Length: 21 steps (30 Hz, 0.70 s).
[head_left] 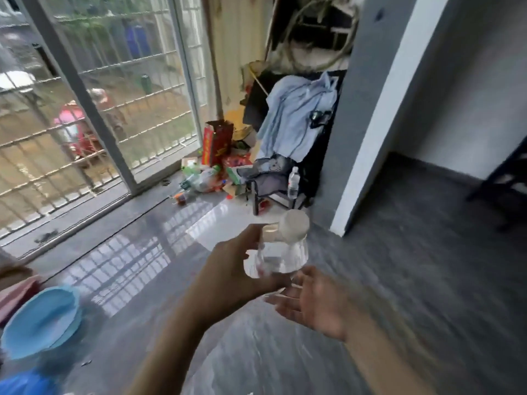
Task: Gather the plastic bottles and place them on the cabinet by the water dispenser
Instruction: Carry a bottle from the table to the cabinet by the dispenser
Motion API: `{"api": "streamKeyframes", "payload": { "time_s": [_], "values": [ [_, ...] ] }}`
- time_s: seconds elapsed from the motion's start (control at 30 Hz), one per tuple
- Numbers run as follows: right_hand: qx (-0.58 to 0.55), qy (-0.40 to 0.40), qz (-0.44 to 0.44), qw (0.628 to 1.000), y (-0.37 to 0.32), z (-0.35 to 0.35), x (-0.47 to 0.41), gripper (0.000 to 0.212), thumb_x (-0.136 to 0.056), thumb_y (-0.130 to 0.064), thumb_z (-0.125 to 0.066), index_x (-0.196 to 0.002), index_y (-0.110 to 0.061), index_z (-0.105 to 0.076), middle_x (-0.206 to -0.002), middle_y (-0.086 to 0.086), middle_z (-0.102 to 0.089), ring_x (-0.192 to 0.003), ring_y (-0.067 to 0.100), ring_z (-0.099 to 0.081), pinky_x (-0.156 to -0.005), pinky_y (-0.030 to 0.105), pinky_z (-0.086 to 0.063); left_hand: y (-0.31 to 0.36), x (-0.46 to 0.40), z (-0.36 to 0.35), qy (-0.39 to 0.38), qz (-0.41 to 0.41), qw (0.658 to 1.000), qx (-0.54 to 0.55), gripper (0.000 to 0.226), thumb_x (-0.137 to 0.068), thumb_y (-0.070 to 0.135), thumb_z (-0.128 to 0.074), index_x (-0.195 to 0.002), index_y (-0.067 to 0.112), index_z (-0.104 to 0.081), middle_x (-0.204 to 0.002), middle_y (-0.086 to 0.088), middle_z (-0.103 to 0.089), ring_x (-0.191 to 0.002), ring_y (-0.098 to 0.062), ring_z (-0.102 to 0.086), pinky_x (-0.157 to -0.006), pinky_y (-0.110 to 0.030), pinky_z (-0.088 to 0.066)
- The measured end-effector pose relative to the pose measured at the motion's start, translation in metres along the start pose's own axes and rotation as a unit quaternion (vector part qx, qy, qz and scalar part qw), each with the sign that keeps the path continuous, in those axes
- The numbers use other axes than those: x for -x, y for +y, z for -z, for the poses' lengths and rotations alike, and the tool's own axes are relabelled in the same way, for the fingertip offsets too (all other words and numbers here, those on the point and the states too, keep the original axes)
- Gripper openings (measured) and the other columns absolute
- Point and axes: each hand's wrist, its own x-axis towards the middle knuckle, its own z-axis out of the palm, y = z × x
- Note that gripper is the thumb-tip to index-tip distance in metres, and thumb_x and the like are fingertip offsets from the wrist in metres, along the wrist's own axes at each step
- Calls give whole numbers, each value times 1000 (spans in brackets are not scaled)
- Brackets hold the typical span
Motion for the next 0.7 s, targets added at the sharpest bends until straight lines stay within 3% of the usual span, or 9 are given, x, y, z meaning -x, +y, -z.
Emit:
{"api": "streamKeyframes", "payload": {
  "time_s": [0.1,0.17,0.27,0.43,0.53,0.63,0.7],
  "values": [
    [-53,63,49,995,-6,32,18,60,-99,-46,-40,-138,-2,-52,-115,21,-70,-108,36,-67,-78,37,-56,11,-28,-30,-37,-40,998,43,68,-70,45,-88,-127,38,-53,-114,30,-67,-105,5,-64,-84,-18,-52],
    [-77,88,78,990,-11,53,32,63,-99,-48,-38,-138,-2,-52,-103,18,-72,-106,35,-66,-77,35,-55,21,-47,-49,-65,-61,994,59,64,-70,43,-88,-124,35,-56,-111,28,-68,-104,4,-65,-84,-17,-52],
    [-99,112,118,982,-19,82,51,65,-97,-50,-37,-138,-1,-53,-108,18,-71,-107,34,-64,-82,36,-50,38,-73,-78,-119,-100,985,73,61,-73,43,-87,-125,35,-57,-113,26,-69,-107,2,-65,-88,-22,-53],
    [-143,135,161,967,-35,131,76,64,-101,-50,-31,-134,0,-56,-96,15,-73,-110,35,-61,-81,36,-49,70,-113,-133,-162,-140,973,83,57,-72,38,-90,-121,38,-60,-108,27,-69,-103,3,-65,-83,-11,-48],
    [-164,154,189,956,-54,166,90,65,-101,-51,-30,-134,-2,-56,-108,19,-72,-116,37,-57,-81,37,-49,91,-144,-165,-192,-150,965,93,59,-71,39,-90,-121,43,-58,-108,30,-68,-102,5,-65,-83,-10,-46],
    [-180,166,208,947,-81,200,103,69,-98,-53,-32,-135,-1,-56,-132,26,-60,-111,36,-61,-80,37,-51,114,-180,-195,-218,-165,957,100,62,-70,42,-89,-123,43,-57,-112,26,-69,-105,-1,-67,-91,-21,-52],
    [-191,166,217,943,-101,221,110,70,-97,-53,-34,-136,1,-54,-135,27,-57,-110,36,-62,-81,37,-52,129,-203,-215,-224,-175,953,100,62,-69,43,-89,-123,40,-59,-108,27,-70,-102,0,-68,-89,-15,-51]
  ]
}}
